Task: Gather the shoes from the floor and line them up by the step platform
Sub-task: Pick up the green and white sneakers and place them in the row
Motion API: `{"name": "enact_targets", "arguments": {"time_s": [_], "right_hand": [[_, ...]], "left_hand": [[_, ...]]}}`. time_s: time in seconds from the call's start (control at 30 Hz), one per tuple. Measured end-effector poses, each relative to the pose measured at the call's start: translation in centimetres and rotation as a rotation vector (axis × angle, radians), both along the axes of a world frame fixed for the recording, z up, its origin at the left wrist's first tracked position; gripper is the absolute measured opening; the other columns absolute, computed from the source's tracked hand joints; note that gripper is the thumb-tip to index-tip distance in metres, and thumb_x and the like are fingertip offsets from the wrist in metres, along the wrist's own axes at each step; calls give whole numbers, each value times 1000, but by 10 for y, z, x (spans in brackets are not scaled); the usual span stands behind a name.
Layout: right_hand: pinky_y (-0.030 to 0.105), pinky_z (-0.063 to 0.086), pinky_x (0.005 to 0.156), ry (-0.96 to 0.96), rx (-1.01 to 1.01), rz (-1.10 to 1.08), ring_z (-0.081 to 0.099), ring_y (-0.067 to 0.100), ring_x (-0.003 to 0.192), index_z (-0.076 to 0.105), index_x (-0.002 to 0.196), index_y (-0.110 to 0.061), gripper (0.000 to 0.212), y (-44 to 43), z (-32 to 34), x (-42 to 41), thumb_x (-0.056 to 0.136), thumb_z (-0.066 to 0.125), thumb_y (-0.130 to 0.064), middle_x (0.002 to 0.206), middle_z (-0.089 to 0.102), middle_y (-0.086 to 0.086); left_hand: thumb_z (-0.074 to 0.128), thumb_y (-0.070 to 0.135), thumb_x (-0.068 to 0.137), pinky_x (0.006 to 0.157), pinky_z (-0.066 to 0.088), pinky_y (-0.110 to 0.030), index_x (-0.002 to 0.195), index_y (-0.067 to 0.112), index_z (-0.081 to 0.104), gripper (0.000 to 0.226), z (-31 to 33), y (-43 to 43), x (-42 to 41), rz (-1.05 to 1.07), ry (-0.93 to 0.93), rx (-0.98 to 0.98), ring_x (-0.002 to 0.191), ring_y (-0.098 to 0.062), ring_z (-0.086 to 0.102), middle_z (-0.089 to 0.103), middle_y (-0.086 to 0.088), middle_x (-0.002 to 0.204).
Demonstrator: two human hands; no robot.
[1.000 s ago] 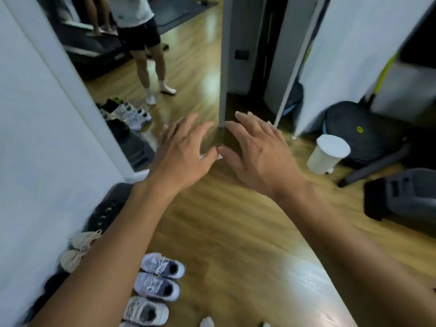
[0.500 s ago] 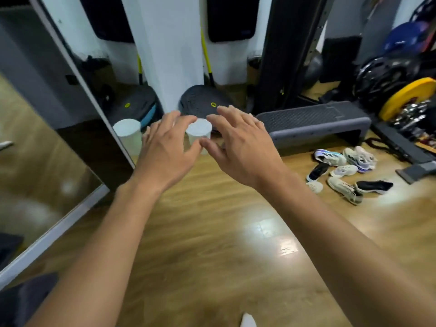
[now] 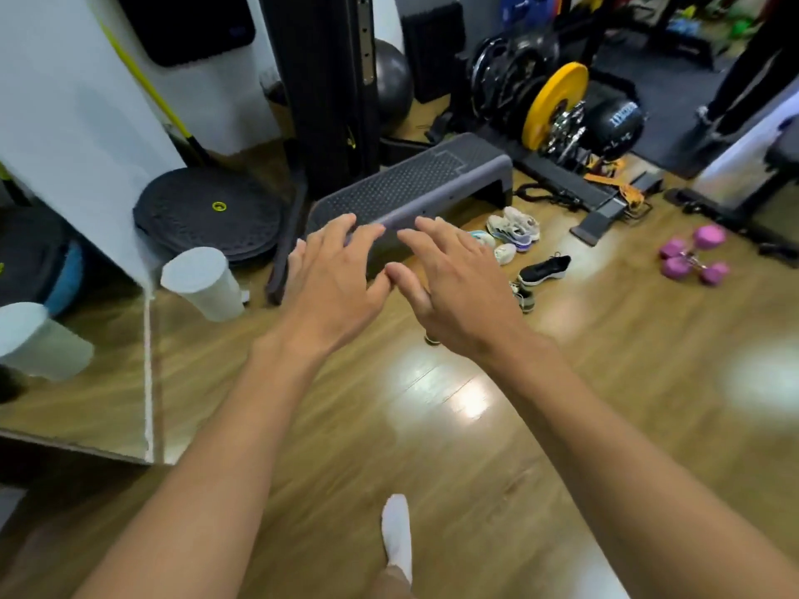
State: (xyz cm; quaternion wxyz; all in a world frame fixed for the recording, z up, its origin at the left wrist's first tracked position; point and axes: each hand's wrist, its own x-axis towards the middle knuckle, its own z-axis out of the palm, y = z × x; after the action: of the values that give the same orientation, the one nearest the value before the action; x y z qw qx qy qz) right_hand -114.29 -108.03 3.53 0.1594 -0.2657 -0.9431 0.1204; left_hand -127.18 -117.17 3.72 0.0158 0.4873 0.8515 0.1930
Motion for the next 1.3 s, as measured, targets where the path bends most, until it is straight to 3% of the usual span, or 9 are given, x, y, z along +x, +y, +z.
{"name": "enact_targets", "arguments": {"time_s": [0.23, 0.47, 0.6, 0.9, 1.1, 1.3], "right_hand": [[39, 32, 109, -59, -17, -226, 36, 20, 136, 46, 138, -19, 56, 136, -23, 14, 97, 32, -54, 146, 43, 4], [35, 34, 104, -40, -83, -363, 41, 16, 130, 46, 137, -22, 56, 261, -54, 42, 95, 32, -57, 142, 46, -1], [36, 37, 101, -71, -127, -323, 41, 17, 128, 44, 139, -22, 59, 326, -78, 49, 94, 30, -58, 142, 45, -1], [40, 32, 111, -237, -225, -169, 30, 19, 139, 37, 144, -21, 58, 446, -147, 30, 96, 36, -54, 152, 35, 3], [41, 35, 107, -332, -297, -76, 36, 25, 134, 39, 141, -16, 54, 506, -231, -13, 97, 41, -47, 147, 39, 6], [43, 33, 103, -429, -380, -12, 33, 29, 136, 37, 142, -16, 55, 563, -358, -46, 97, 41, -47, 148, 37, 10]], "left_hand": [[50, 43, 90, 110, 25, -53, 139, 27, 42, 52, -25, 163, -9, -224, -33, -25, 134, -29, 33, 36, -3, 147], [48, 51, 92, 110, 29, -53, 138, 28, 43, 52, -56, 304, 1, -314, -51, -107, 134, -26, 36, 39, -4, 146], [47, 51, 92, 103, 34, -49, 136, 29, 43, 49, -78, 367, 17, -245, -47, -140, 127, -27, 42, 43, -2, 142], [53, 44, 90, 100, 36, -48, 136, 28, 42, 50, -155, 456, -4, -10, -155, -304, 123, -31, 45, 45, -7, 140], [57, 40, 89, 107, 28, -53, 144, 27, 32, 61, -263, 507, -40, 193, -350, -398, 133, -36, 35, 39, -11, 147], [59, 43, 86, 114, 20, -52, 147, 27, 23, 73, -398, 558, -58, 316, -488, -413, 140, -33, 25, 26, -10, 153]]}}
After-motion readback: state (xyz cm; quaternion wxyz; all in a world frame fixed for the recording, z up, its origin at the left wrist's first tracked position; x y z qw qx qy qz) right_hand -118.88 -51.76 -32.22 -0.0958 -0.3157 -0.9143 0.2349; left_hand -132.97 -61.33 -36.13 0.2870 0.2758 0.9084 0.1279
